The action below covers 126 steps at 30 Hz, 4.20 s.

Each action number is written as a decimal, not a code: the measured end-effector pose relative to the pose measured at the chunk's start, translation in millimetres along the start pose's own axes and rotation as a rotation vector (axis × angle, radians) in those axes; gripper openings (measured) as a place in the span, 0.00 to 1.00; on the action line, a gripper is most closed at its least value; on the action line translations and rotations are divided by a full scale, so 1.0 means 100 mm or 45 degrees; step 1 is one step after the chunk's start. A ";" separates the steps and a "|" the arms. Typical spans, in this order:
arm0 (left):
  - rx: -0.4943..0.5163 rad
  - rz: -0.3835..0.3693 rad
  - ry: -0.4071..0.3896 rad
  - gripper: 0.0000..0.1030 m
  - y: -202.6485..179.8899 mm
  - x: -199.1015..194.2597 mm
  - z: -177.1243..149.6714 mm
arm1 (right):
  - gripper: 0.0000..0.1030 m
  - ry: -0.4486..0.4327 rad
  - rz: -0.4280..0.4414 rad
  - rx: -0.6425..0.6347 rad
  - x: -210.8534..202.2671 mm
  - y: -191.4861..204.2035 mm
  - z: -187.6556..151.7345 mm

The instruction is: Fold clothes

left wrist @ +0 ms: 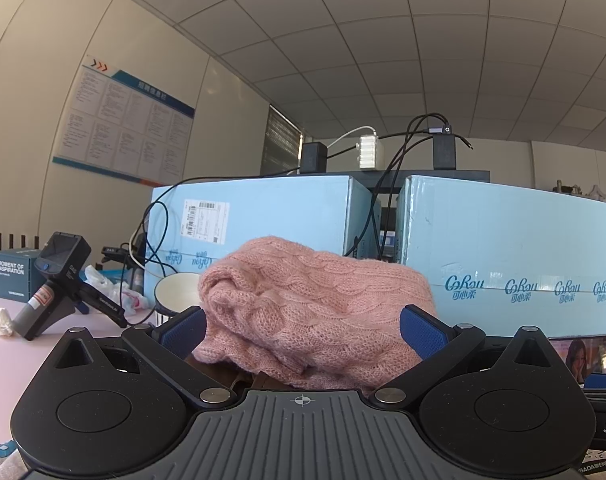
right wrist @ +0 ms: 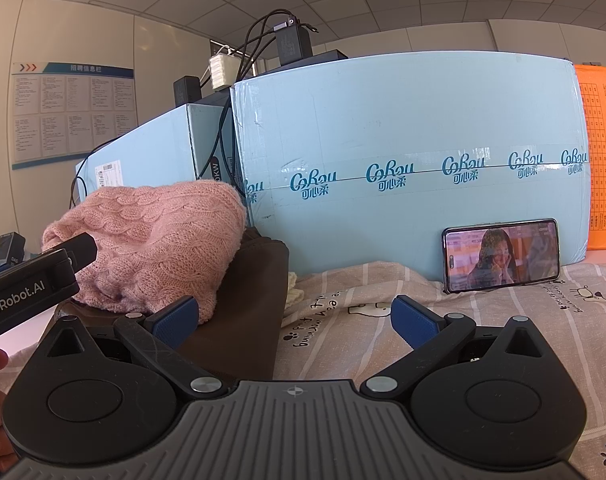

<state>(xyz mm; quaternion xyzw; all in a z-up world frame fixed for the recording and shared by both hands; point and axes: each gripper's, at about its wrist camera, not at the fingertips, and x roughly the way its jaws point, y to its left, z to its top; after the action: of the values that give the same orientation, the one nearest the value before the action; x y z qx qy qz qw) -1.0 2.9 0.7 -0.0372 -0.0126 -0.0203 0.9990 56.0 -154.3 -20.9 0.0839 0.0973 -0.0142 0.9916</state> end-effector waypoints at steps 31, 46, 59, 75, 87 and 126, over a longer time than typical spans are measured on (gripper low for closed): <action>-0.023 -0.006 -0.019 1.00 0.03 -0.02 0.01 | 1.00 -0.049 0.008 0.000 -0.08 -0.01 0.00; -0.189 -0.101 -0.171 1.00 0.21 -0.25 0.12 | 1.00 -0.166 -0.046 -0.072 -0.55 0.06 0.15; 0.032 -0.691 -0.091 1.00 -0.50 -0.44 0.28 | 1.00 -0.207 -0.476 0.021 -1.58 -0.66 0.22; 0.542 -1.274 -0.472 1.00 -2.80 -0.91 0.72 | 1.00 -0.258 -1.158 0.174 -2.98 -2.31 0.05; -0.008 -1.724 0.700 1.00 -4.30 -0.12 0.07 | 0.98 0.079 -1.224 0.360 -2.85 -3.85 0.11; 0.061 -1.997 1.156 0.29 -5.74 -0.50 -1.06 | 0.48 -0.225 -1.163 0.541 -3.09 -4.29 -0.03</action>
<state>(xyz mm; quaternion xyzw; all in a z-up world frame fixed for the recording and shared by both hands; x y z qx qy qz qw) -72.2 -575.4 -63.7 0.0145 0.3604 -0.7075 0.6078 -266.8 -572.6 -33.5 0.2309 0.0347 -0.4728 0.8497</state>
